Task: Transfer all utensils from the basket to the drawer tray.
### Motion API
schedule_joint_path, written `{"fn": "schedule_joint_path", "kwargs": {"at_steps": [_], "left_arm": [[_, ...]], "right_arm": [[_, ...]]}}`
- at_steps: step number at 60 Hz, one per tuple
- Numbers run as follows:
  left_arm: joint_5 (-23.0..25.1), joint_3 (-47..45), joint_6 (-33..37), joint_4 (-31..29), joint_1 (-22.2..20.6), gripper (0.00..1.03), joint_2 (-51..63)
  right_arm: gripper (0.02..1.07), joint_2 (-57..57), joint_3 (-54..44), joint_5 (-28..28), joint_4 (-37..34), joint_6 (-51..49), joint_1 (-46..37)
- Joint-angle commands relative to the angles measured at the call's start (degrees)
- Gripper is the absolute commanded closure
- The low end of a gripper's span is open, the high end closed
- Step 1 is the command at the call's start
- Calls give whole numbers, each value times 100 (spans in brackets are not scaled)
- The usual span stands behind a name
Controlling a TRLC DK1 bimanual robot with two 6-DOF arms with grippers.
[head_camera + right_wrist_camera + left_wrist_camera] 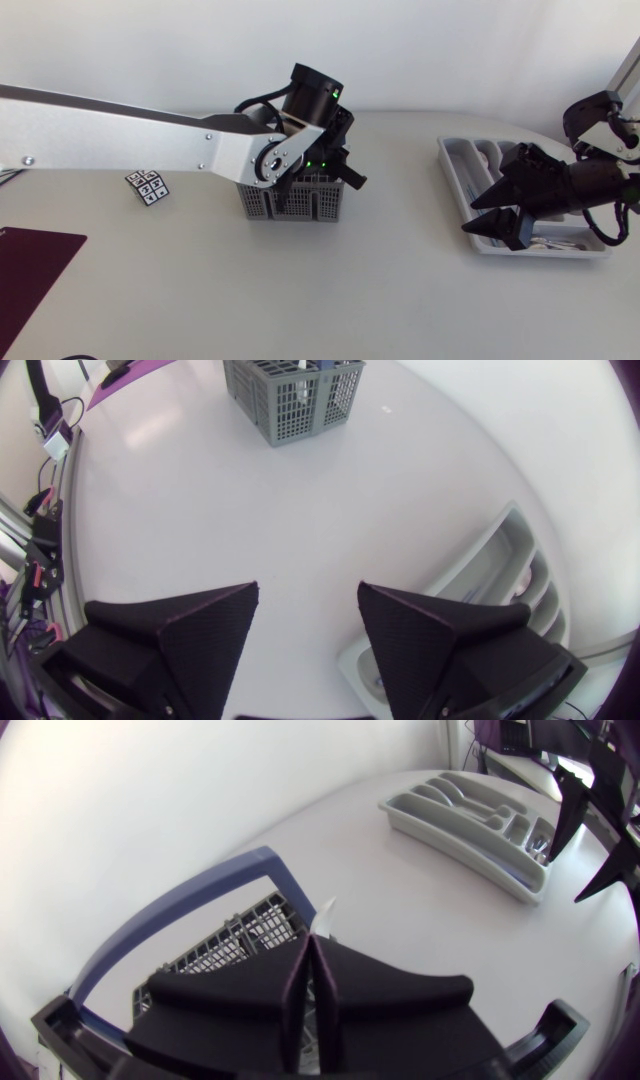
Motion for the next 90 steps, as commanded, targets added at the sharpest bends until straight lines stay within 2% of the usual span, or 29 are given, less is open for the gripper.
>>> {"fn": "schedule_joint_path", "kwargs": {"at_steps": [1,16,33,47,53,62,73,90], "left_arm": [[-39,-191,128,72,-47,100,-268],[-39,-323,180,151,-65,100,-874],[-39,-894,286,977,-205,100,-1463],[-83,-938,233,968,-258,100,-1463],[-92,-815,75,731,-285,100,-1454],[-13,-419,-453,45,-302,100,-1428],[699,73,-1200,-913,-205,100,-1411],[1560,424,-1806,-1537,58,100,-1375]], "right_arm": [[34,-65,-153,5,24,106,69],[34,-170,-232,5,32,150,183],[34,-460,-390,-21,155,449,552],[34,-654,-434,-21,305,844,921],[34,-838,-346,-30,463,1214,1220],[34,-961,-65,14,894,2110,1853],[34,-847,137,401,1694,3033,2618],[35,-320,365,840,2608,3885,3180]]}}
